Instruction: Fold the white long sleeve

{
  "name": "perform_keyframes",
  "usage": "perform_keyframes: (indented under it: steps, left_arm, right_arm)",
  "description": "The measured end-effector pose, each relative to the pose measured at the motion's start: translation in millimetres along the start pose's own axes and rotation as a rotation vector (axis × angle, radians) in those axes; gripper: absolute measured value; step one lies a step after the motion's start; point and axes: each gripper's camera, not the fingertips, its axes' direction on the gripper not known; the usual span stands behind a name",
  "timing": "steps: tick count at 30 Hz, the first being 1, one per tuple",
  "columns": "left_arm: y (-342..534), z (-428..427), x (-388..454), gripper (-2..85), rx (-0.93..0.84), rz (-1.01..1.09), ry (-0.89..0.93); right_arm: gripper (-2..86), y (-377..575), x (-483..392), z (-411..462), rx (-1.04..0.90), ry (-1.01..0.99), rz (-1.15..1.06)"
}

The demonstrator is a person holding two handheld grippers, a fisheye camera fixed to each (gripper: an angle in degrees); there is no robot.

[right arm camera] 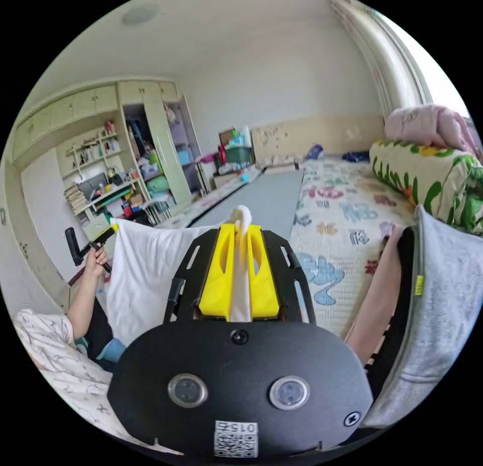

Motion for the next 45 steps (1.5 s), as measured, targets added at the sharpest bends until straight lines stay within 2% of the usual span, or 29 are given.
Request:
perform_keyframes:
  steps: [2, 11, 13, 16, 18, 20, 21, 23, 24, 26, 29, 34, 38, 41, 45]
  left_arm:
    - [15.6, 81.6, -9.6, 1.5, -0.112, -0.025, -0.029]
    - [11.6, 266.8, -14.4, 4.0, -0.271, -0.014, -0.125]
    - [12.4, 298.8, -10.9, 5.6, -0.280, -0.002, -0.150]
    - [2.1, 326.7, -4.2, 7.0, -0.302, 0.000, -0.275]
    - [-8.9, 320.3, 4.3, 7.3, -0.267, 0.060, -0.200]
    - [-24.8, 301.3, 29.2, 7.9, -0.236, 0.221, 0.163]
    - [-27.3, 295.7, 39.5, 8.2, -0.235, 0.279, 0.284]
    - [-25.9, 277.0, 93.7, 9.0, -0.296, 0.531, 0.724]
    - [-23.9, 275.7, 108.1, 9.1, -0.320, 0.581, 0.775]
    - [-12.4, 290.0, 155.2, 10.1, -0.418, 0.711, 0.782]
    - [4.4, 338.7, 180.1, 10.5, -0.541, 0.758, 0.778]
    - [25.4, 409.6, 191.5, 9.5, -0.683, 0.774, 0.754]
    - [23.6, 431.7, 185.8, 3.2, -0.681, 0.775, 0.704]
    - [6.5, 443.1, 165.3, 1.8, -0.641, 0.745, 0.762]
    - [-64.5, 474.0, 108.4, 1.8, -0.485, 0.646, 0.820]
  right_arm:
    - [4.9, -9.7, 16.6, 52.3, -0.110, 0.068, 0.018]
    - [5.6, -54.2, 45.3, 154.7, -0.247, 0.090, 0.076]
    - [7.7, -58.2, 48.2, 165.8, -0.276, 0.122, 0.069]
    - [8.3, -58.9, 43.5, 141.7, -0.203, 0.171, 0.007]
    - [8.3, -55.9, 28.3, 112.3, -0.169, 0.050, -0.146]
    - [8.4, -45.5, -4.6, 71.3, -0.211, -0.209, -0.402]
    - [8.4, -41.5, -14.3, 61.8, -0.231, -0.270, -0.466]
    - [8.6, -19.3, -55.4, 29.7, -0.310, -0.446, -0.721]
    - [8.7, -13.1, -65.1, 24.1, -0.325, -0.467, -0.775]
    - [8.9, 8.3, -99.6, 16.8, -0.389, -0.457, -0.929]
    - [9.9, 23.7, -124.7, 32.3, -0.491, -0.411, -1.024]
    - [9.2, 32.9, -124.8, 66.0, -0.628, -0.378, -1.015]
    - [0.5, 35.1, -117.7, 74.4, -0.648, -0.304, -0.972]
    - [-0.6, 18.8, -113.1, 68.0, -0.640, -0.322, -0.940]
    - [-0.7, -46.4, -101.4, 63.1, -0.429, -0.164, -0.872]
